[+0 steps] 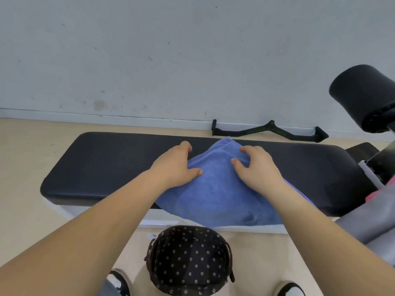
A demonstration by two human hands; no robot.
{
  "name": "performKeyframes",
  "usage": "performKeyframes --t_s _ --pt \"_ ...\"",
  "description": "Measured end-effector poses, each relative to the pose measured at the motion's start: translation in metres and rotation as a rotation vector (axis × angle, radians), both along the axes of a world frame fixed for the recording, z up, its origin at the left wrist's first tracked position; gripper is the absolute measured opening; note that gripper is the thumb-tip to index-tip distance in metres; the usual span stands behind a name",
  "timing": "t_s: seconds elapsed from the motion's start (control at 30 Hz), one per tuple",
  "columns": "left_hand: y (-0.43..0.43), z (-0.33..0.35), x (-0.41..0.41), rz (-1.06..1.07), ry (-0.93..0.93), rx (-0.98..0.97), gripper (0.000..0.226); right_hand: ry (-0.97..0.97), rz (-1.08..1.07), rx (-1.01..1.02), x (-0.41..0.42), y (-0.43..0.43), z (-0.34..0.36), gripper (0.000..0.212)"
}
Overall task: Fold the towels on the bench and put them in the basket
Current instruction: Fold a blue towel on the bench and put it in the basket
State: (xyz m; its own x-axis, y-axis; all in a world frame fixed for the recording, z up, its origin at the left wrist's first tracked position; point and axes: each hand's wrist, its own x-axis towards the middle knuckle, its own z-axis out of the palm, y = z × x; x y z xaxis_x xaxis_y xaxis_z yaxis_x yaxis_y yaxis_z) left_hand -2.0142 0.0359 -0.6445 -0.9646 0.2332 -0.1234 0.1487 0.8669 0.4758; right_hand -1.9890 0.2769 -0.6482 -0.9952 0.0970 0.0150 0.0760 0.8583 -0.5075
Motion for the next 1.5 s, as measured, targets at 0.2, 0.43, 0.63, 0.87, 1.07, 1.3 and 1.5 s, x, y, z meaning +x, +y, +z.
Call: performKeyframes --t_s 0.2,0.43,0.63,0.87,1.07,1.3,1.5 --pt "-0.034 0.012 0.017 -0.012 0.1 -0.254 0.037 -0.018 -0.104 0.156 -0.054 -0.022 -0.01 0.038" --pt "-0.038 0.003 0.027 -0.029 -0.143 -0.136 0.037 -0.199 -0.176 -0.265 -0.076 -0.008 0.0 0.005" --pt "-0.047 0.009 0.028 -0.027 -0.165 -0.021 0.022 -0.01 -0.123 -0.294 -0.068 -0.005 0.006 0.01" --pt "-0.06 0.004 0.033 -0.02 -0.11 -0.028 0.016 0.092 -0.106 -0.255 -0.059 -0.005 0.003 0.015" --pt "-0.068 0.005 0.033 -0.02 -0.118 0.021 0.018 0.073 -0.02 -0.209 -0.073 -0.012 -0.004 0.009" --pt "-0.08 0.005 0.018 0.067 -0.147 0.037 0.017 -0.082 0.001 0.057 -0.114 -0.021 -0.002 0.005" --pt "-0.083 0.005 0.014 0.087 -0.2 0.006 0.015 -0.158 -0.024 -0.027 -0.128 -0.02 -0.005 0.01"
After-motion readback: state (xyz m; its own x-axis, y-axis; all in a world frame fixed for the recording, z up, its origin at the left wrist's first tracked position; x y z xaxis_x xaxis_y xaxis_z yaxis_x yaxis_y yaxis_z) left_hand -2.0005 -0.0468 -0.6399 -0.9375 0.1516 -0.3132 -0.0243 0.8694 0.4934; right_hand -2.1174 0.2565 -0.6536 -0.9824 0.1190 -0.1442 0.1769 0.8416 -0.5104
